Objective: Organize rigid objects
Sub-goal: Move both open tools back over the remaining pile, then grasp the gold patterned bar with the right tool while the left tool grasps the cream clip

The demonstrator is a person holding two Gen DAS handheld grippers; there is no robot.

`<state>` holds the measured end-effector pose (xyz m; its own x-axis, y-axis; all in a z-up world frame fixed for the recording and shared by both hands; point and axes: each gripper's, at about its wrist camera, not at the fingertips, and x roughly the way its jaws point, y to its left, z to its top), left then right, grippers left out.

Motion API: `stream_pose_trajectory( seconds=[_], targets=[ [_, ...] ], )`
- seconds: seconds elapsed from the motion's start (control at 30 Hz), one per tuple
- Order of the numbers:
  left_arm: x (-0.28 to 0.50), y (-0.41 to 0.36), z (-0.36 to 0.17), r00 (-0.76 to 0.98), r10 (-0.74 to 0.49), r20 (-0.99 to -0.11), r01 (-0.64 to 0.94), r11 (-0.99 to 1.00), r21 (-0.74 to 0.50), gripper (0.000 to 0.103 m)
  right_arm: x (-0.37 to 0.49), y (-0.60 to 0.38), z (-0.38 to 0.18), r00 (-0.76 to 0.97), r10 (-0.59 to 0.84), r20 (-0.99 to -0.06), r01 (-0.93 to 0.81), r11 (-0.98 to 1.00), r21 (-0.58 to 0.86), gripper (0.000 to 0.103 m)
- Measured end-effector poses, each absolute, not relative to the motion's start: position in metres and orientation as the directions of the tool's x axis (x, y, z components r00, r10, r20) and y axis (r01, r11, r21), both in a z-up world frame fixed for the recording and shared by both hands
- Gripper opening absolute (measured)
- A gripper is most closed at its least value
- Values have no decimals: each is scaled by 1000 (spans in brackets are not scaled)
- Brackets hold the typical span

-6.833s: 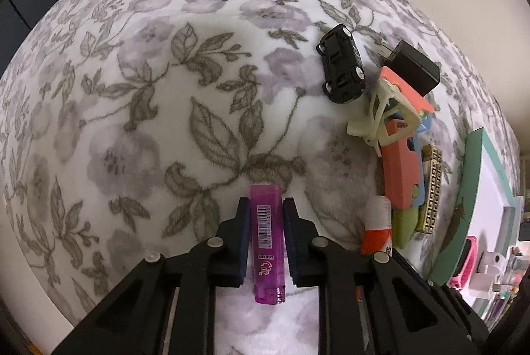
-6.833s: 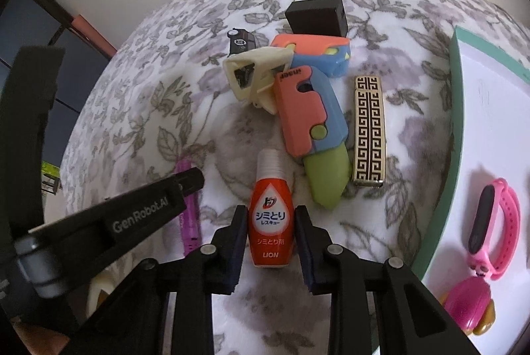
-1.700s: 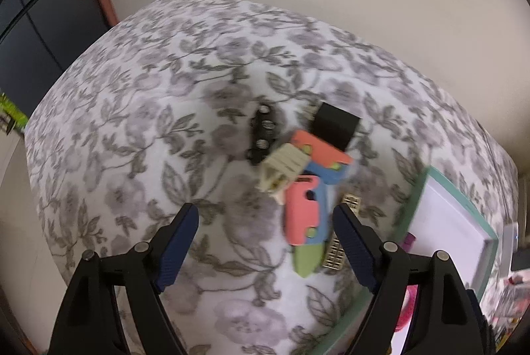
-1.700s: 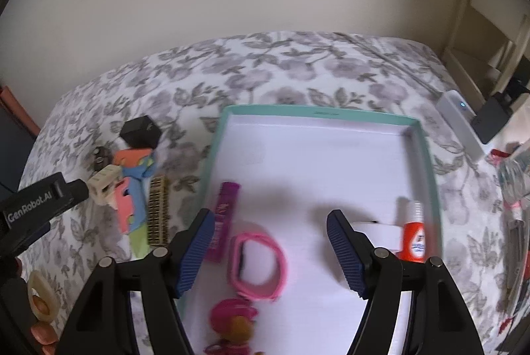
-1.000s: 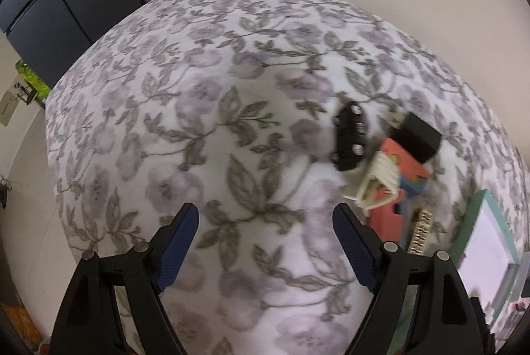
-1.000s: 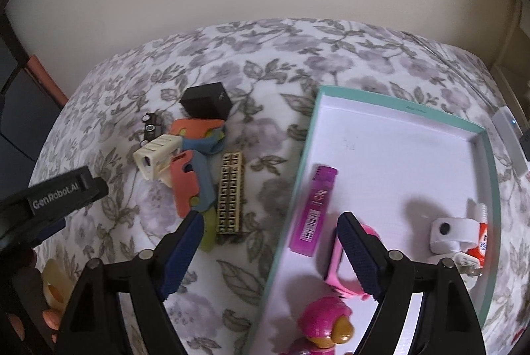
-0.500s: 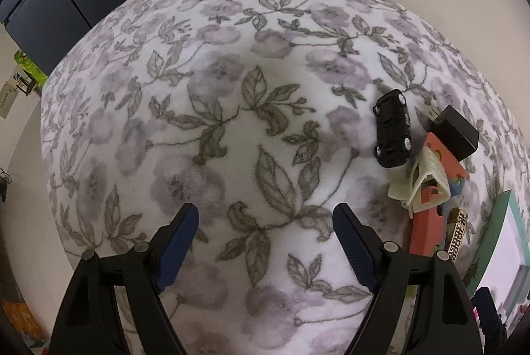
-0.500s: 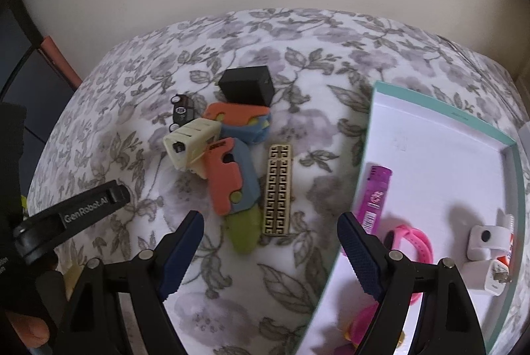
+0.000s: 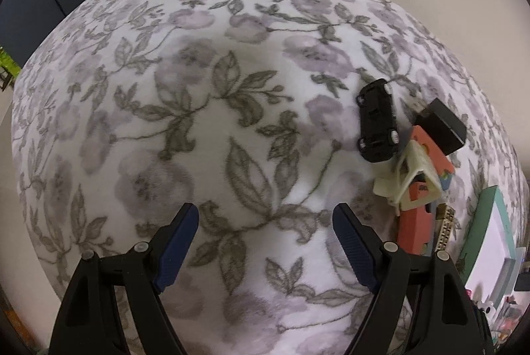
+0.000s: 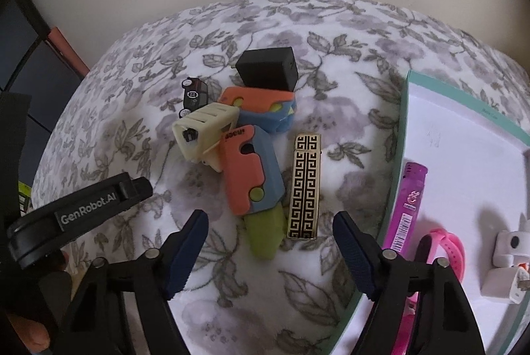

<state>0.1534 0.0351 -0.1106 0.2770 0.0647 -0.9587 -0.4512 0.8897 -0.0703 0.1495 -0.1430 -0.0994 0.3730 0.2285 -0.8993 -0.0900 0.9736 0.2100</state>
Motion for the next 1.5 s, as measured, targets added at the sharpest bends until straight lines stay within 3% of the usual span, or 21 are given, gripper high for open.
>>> stream_pose_trajectory(
  seconds=[0.27,0.63,1.5],
  targets=[
    [170,21,-102,339,23,-940,-378,919,-114,84,157,-143,-113,342,224,-912,-80,975,209,64],
    [181,-3,-90,410,-20,-912,-264,954,-139,84,162,-134,-119,341,208,-917,-114,977,179,64],
    [190,4,-90,460,-148,-875,-227,934,-277,84,162,-143,-116,349,246,-904,-133,968,213,63]
  ],
)
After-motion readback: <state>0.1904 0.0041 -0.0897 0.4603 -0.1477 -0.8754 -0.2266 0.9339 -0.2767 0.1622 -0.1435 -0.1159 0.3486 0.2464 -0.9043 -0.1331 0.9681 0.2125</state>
